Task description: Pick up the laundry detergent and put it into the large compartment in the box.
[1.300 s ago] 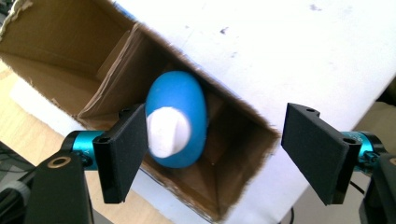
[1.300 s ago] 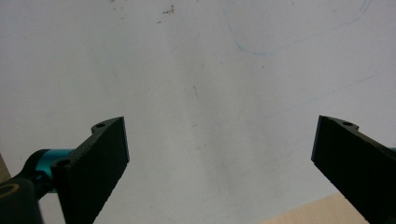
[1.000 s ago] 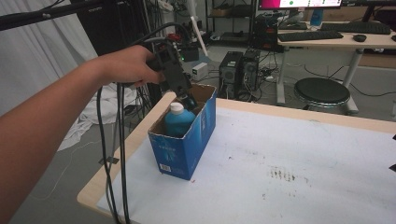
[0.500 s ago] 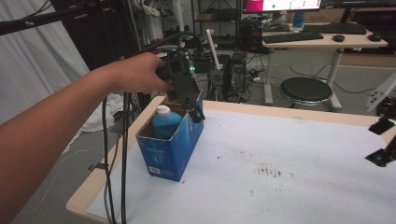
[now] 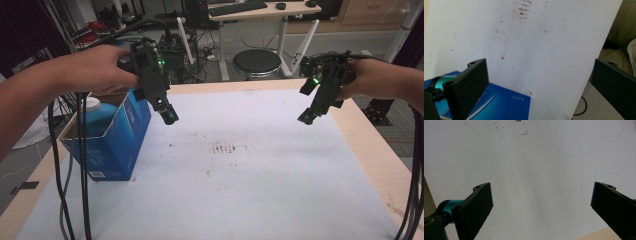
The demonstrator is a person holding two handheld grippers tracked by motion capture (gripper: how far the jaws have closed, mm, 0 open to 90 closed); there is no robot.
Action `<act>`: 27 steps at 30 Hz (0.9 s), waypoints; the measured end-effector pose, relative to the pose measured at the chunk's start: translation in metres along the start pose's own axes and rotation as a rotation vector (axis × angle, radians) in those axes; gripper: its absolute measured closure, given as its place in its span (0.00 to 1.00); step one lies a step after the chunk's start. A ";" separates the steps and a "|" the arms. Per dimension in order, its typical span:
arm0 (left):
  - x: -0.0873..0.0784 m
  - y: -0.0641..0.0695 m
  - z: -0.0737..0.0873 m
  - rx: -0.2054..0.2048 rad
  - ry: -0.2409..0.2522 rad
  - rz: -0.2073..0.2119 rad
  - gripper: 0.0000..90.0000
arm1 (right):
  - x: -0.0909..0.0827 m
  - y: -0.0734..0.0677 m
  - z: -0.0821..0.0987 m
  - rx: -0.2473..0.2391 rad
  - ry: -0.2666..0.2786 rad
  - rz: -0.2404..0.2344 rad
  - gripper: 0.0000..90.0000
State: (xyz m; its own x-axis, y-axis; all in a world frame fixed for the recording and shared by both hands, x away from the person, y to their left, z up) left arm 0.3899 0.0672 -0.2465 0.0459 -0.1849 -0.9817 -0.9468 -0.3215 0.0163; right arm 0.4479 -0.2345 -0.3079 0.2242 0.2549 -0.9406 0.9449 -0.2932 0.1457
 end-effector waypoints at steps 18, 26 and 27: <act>0.055 -0.005 -0.028 0.041 -0.020 0.032 0.02 | 0.013 0.000 -0.006 -0.021 -0.003 -0.021 0.03; 0.056 -0.008 -0.029 0.037 -0.013 0.028 0.02 | 0.016 0.000 -0.004 -0.020 -0.008 -0.024 0.03; 0.056 -0.009 -0.028 0.037 -0.014 0.026 0.02 | 0.016 0.000 -0.004 -0.019 -0.008 -0.024 0.03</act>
State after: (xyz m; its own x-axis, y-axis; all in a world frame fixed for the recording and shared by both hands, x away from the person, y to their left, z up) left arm 0.4096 0.0332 -0.2960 0.0164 -0.1794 -0.9836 -0.9588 -0.2819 0.0354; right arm 0.4522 -0.2266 -0.3216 0.1990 0.2541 -0.9465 0.9544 -0.2697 0.1282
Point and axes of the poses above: each handheld gripper's, and its own axes: x roughly forward along the jaws, z roughly out of its underside, y roughly to its right, the point moved 4 cm from there along x, roughly forward along the jaws, and after that the axes turned 4 degrees about z, right-handed, at the moved point
